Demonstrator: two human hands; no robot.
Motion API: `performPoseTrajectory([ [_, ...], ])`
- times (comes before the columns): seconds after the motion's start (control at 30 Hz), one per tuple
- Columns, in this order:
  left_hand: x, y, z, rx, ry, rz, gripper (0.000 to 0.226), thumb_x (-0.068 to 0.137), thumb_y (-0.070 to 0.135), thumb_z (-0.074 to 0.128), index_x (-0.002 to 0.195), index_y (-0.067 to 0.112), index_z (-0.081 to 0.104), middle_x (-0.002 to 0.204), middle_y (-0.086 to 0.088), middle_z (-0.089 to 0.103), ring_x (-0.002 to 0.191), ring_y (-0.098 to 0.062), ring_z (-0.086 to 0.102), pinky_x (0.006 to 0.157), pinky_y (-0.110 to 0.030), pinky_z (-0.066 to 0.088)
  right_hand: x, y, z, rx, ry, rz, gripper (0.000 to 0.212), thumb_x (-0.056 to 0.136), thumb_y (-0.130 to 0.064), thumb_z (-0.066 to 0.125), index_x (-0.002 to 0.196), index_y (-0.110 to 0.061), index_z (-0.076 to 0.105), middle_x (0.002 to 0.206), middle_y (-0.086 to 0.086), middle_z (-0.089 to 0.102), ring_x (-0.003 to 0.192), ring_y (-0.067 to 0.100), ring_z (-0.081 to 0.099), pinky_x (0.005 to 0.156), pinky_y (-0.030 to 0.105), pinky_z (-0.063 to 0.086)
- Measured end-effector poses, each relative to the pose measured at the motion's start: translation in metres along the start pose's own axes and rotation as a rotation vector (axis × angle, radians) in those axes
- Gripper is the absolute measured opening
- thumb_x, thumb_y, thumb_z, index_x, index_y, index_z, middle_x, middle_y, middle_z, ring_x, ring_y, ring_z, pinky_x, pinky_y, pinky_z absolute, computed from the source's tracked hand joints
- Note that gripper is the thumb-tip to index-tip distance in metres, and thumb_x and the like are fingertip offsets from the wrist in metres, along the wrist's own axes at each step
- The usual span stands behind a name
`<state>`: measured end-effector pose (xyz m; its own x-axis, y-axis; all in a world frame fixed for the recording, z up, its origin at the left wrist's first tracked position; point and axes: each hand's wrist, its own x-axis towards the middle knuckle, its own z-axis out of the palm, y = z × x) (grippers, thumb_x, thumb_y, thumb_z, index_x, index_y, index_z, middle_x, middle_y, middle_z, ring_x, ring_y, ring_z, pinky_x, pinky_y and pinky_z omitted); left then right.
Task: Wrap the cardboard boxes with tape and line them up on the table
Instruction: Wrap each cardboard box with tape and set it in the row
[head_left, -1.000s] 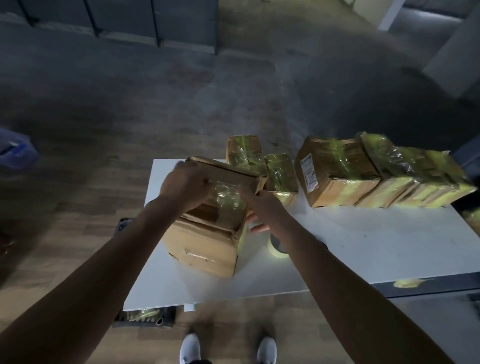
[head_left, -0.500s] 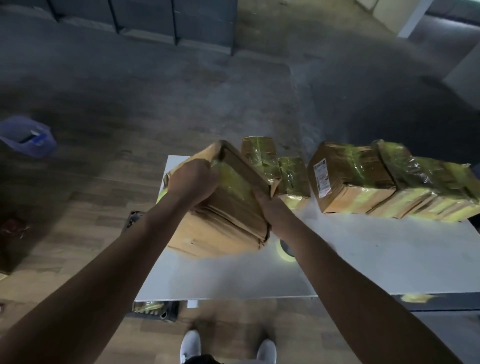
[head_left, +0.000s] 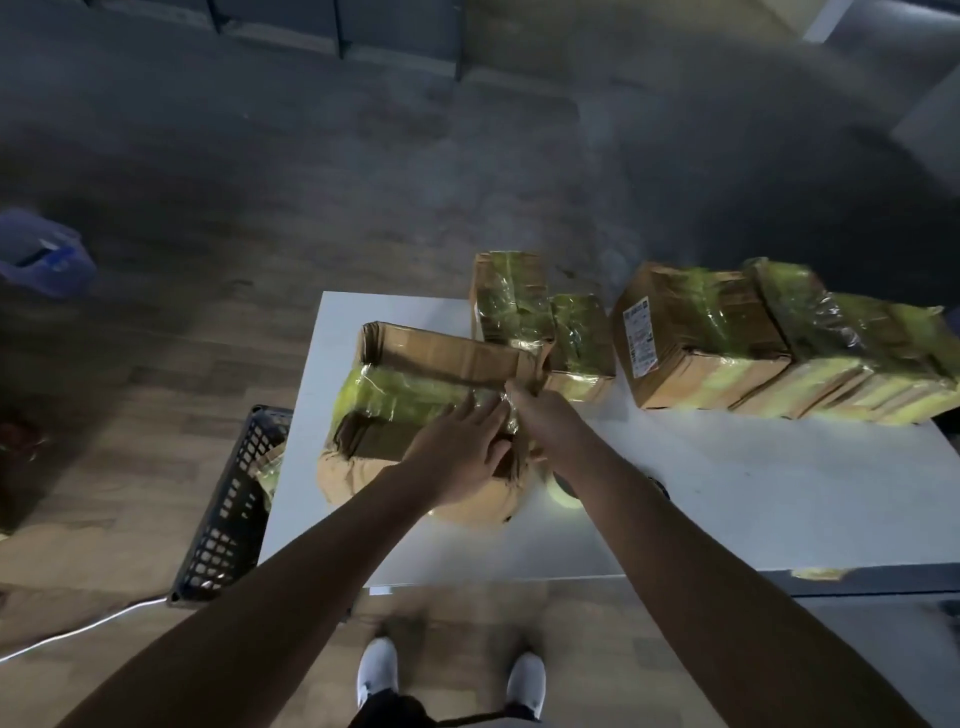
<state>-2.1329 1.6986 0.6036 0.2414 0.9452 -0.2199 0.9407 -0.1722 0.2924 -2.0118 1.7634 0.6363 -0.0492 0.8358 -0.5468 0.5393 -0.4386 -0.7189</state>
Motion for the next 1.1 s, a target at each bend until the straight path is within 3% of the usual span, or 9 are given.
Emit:
performPoseTrajectory([
  [0.13, -0.005, -0.021, -0.007, -0.114, 0.056, 0.061, 0.054, 0.104, 0.04, 0.029, 0.154, 0.02, 0.021, 0.163, -0.002, 0.007, 0.146, -0.026, 0.021, 0.114, -0.039, 0.026, 0.007, 0.018, 0.012, -0.177, 0.131, -0.128, 0.065, 0.092, -0.042, 0.058, 0.138, 0.0, 0.039, 0.132, 0.017, 0.054, 0.118, 0.032, 0.053, 0.084, 0.029, 0.041],
  [0.23, -0.015, -0.036, -0.005, -0.087, 0.111, -0.026, 0.057, 0.104, 0.041, 0.027, 0.155, 0.022, 0.01, 0.162, 0.002, 0.008, 0.144, -0.01, 0.006, 0.117, -0.036, 0.009, 0.013, 0.022, 0.022, -0.15, 0.149, -0.115, 0.074, 0.092, -0.044, 0.06, 0.144, -0.001, 0.029, 0.139, 0.017, 0.048, 0.126, 0.034, 0.048, 0.09, 0.032, 0.039],
  [0.33, -0.006, -0.039, -0.009, -0.045, -0.033, -0.025, 0.059, 0.104, 0.046, 0.017, 0.155, 0.02, 0.007, 0.162, 0.0, 0.004, 0.148, -0.013, 0.001, 0.12, -0.038, 0.002, 0.023, 0.02, 0.027, -0.139, 0.184, -0.098, 0.064, 0.092, -0.036, 0.062, 0.139, -0.002, 0.034, 0.134, 0.016, 0.052, 0.12, 0.032, 0.052, 0.081, 0.028, 0.038],
  [0.5, -0.014, -0.058, -0.011, -0.01, -0.013, 0.054, 0.054, 0.104, 0.044, 0.017, 0.154, 0.022, 0.015, 0.162, 0.004, 0.008, 0.148, -0.008, 0.002, 0.118, -0.032, -0.002, 0.025, 0.02, 0.032, -0.148, 0.189, -0.058, 0.062, 0.093, -0.03, 0.061, 0.14, -0.001, 0.032, 0.133, 0.016, 0.05, 0.12, 0.032, 0.05, 0.078, 0.029, 0.038],
  [0.7, -0.041, -0.107, -0.01, 0.183, 0.056, 0.035, 0.064, 0.097, 0.051, 0.0, 0.154, 0.025, 0.014, 0.161, 0.009, 0.009, 0.146, -0.002, -0.006, 0.119, -0.038, -0.004, 0.026, 0.021, 0.032, -0.16, 0.168, -0.061, 0.064, 0.097, -0.032, 0.056, 0.143, 0.001, 0.027, 0.137, 0.02, 0.047, 0.121, 0.034, 0.05, 0.077, 0.029, 0.038],
  [0.83, -0.048, -0.107, -0.001, -0.092, 0.249, -0.1, 0.052, 0.104, 0.038, 0.022, 0.153, 0.022, 0.024, 0.163, 0.005, 0.007, 0.148, -0.008, -0.003, 0.119, -0.042, 0.002, 0.023, 0.018, 0.032, -0.139, 0.149, -0.038, 0.068, 0.097, -0.033, 0.055, 0.146, 0.001, 0.022, 0.14, 0.02, 0.045, 0.124, 0.035, 0.048, 0.08, 0.03, 0.037],
  [0.93, -0.044, -0.095, 0.002, -0.444, 0.329, -0.275, 0.056, 0.103, 0.03, 0.033, 0.155, 0.019, 0.013, 0.163, -0.001, -0.003, 0.149, -0.022, -0.003, 0.118, -0.044, 0.013, 0.022, 0.019, 0.031, -0.1, 0.165, -0.016, 0.068, 0.096, -0.032, 0.055, 0.147, -0.001, 0.022, 0.14, 0.019, 0.045, 0.123, 0.035, 0.048, 0.08, 0.031, 0.037],
  [1.03, -0.031, -0.092, -0.006, -0.596, 0.34, -0.465, 0.06, 0.099, 0.025, 0.042, 0.149, 0.007, 0.016, 0.156, -0.021, 0.019, 0.137, -0.038, 0.033, 0.105, -0.05, 0.036, 0.021, 0.023, 0.031, -0.111, 0.201, -0.027, 0.07, 0.095, -0.036, 0.055, 0.147, -0.001, 0.024, 0.138, 0.017, 0.047, 0.12, 0.033, 0.05, 0.077, 0.032, 0.038],
  [1.1, -0.021, -0.09, -0.014, -0.627, 0.351, -0.541, 0.054, 0.099, 0.029, 0.043, 0.143, 0.003, 0.025, 0.147, -0.022, 0.03, 0.127, -0.043, 0.042, 0.099, -0.052, 0.041, 0.02, 0.025, 0.033, -0.147, 0.229, -0.051, 0.071, 0.093, -0.038, 0.055, 0.145, 0.0, 0.027, 0.135, 0.017, 0.05, 0.118, 0.033, 0.052, 0.077, 0.033, 0.04],
])
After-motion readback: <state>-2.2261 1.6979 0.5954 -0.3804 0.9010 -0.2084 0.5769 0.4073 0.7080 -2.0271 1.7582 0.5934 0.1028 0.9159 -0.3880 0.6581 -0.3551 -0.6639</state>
